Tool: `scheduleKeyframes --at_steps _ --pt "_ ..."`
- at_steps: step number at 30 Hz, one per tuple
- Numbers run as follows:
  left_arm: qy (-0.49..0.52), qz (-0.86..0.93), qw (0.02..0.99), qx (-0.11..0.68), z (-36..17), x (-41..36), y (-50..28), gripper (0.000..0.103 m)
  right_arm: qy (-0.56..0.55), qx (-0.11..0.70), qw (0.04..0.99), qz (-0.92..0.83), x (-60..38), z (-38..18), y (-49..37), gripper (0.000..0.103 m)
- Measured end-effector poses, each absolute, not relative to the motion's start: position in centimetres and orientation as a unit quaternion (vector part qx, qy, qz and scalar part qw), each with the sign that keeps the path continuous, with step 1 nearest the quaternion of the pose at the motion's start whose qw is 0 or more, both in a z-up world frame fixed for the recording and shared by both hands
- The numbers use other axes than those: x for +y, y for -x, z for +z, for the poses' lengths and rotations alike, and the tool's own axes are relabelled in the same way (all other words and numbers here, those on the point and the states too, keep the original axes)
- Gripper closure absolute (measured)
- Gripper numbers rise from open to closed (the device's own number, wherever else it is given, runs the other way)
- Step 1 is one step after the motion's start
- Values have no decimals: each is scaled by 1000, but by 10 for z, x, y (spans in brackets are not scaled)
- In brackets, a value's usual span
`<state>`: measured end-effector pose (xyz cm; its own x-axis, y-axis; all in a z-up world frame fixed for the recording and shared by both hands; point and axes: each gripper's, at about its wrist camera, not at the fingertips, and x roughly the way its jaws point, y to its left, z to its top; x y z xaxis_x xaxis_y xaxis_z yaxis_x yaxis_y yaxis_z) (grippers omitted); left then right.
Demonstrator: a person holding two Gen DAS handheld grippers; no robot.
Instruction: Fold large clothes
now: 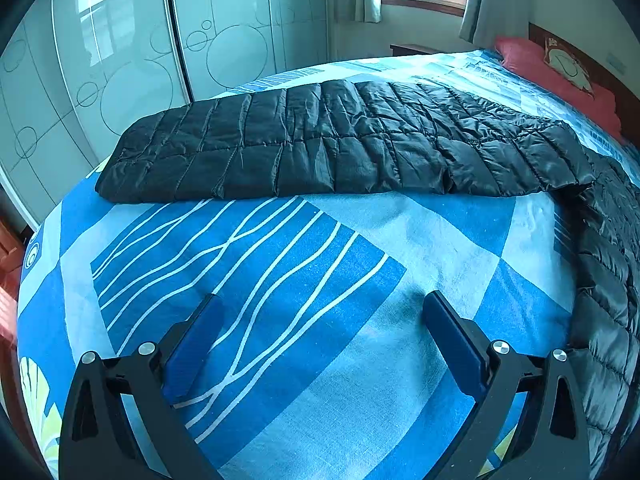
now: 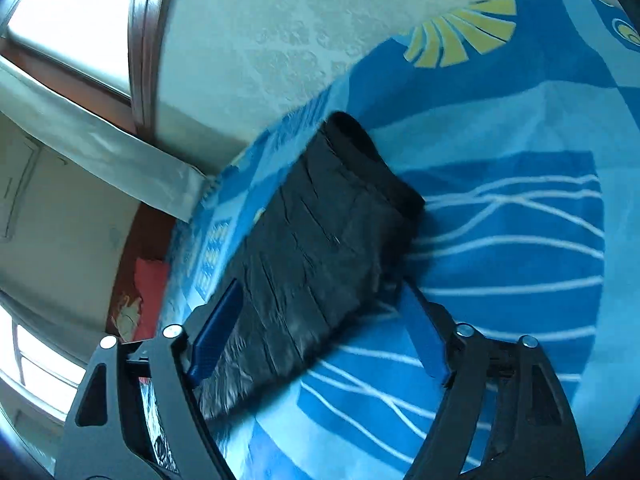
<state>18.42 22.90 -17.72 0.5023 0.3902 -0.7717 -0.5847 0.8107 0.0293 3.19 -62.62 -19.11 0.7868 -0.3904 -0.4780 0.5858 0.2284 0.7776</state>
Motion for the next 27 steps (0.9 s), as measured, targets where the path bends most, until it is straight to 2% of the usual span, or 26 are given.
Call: scheduleKeyframes --at_steps 4,5,6,7,8,12,17,22,27 --pt "118 284 859 410 -177 229 -184 4 -510 86 790 -330 -627 -191 -42 24" --pt "118 284 858 410 -177 229 -184 4 -506 86 790 -336 -628 -189 -42 32" --pt "118 284 858 410 -177 229 -184 4 -503 88 789 -340 -631 -190 -44 55" --pt "117 285 858 411 -177 229 -184 4 -508 94 789 -334 -636 -193 -46 70" --pt "117 285 858 411 -177 229 -185 4 -520 106 782 -326 -642 -200 -50 93" --pt "117 285 858 411 -178 229 -185 4 -483 123 799 -337 -642 -185 -59 96" --pt "115 287 859 409 -178 228 -185 4 -365 127 866 -319 -595 -118 -93 97" --pt "118 286 860 407 -178 228 -185 4 -244 148 932 -225 -489 -60 -165 97" --pt "118 286 860 406 -178 228 -184 4 -183 183 959 -119 -372 -41 -242 98"
